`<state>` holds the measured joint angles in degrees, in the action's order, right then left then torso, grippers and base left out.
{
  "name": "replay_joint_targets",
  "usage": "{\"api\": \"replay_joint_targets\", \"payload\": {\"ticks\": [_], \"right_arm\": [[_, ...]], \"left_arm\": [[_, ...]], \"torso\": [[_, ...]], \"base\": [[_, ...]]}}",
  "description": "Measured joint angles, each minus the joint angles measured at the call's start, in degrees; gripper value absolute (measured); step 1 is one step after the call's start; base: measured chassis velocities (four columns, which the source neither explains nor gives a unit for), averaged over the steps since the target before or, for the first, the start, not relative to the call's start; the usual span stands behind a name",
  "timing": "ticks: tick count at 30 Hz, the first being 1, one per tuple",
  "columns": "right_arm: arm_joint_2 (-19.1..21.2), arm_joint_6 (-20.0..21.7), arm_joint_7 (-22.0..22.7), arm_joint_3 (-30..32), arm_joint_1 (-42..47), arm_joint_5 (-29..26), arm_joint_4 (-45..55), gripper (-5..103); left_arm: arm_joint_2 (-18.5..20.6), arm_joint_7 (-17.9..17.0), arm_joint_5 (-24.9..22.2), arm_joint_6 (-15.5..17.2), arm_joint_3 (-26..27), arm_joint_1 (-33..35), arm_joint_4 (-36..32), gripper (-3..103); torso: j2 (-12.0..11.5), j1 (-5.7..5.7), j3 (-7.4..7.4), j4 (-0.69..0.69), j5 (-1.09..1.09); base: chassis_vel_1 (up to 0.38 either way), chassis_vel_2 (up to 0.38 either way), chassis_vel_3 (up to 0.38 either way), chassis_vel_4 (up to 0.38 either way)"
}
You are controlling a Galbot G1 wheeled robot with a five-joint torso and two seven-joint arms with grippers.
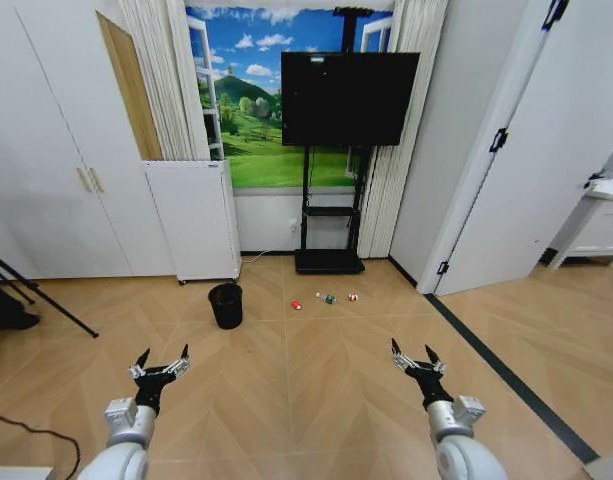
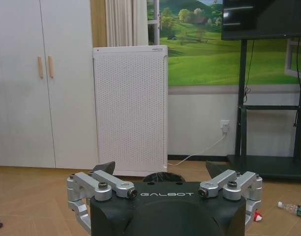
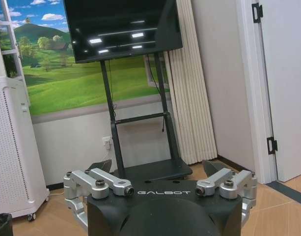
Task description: Pick up the trash bin and place the garbage on the floor into it.
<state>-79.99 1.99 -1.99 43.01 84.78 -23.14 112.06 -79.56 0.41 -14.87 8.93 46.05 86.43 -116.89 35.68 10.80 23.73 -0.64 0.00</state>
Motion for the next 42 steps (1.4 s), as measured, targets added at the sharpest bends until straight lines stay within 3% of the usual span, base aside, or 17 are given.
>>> {"api": "replay_joint_targets", "payload": {"ticks": [26, 42], "right_arm": [[0.0, -0.9, -1.6, 0.0, 0.2, 0.3, -1.0, 100], [0.2, -1.0, -1.6, 0.1, 0.4, 0.4, -0.9, 100]], "left_arm": [[-0.2, 0.2, 0.5, -0.6, 0.3, 0.6, -0.1, 100], [-0.3, 0.3, 0.5, -0.7, 0.3, 0.6, -0.1, 100]], "torso": [[0.0, -0.01, 0.00, 0.01, 0.00], [0.0, -0.01, 0.00, -0.02, 0.01]], "base": [[-0.003, 0.002, 0.004, -0.002], [-0.204, 0.208, 0.201, -0.204]]}}
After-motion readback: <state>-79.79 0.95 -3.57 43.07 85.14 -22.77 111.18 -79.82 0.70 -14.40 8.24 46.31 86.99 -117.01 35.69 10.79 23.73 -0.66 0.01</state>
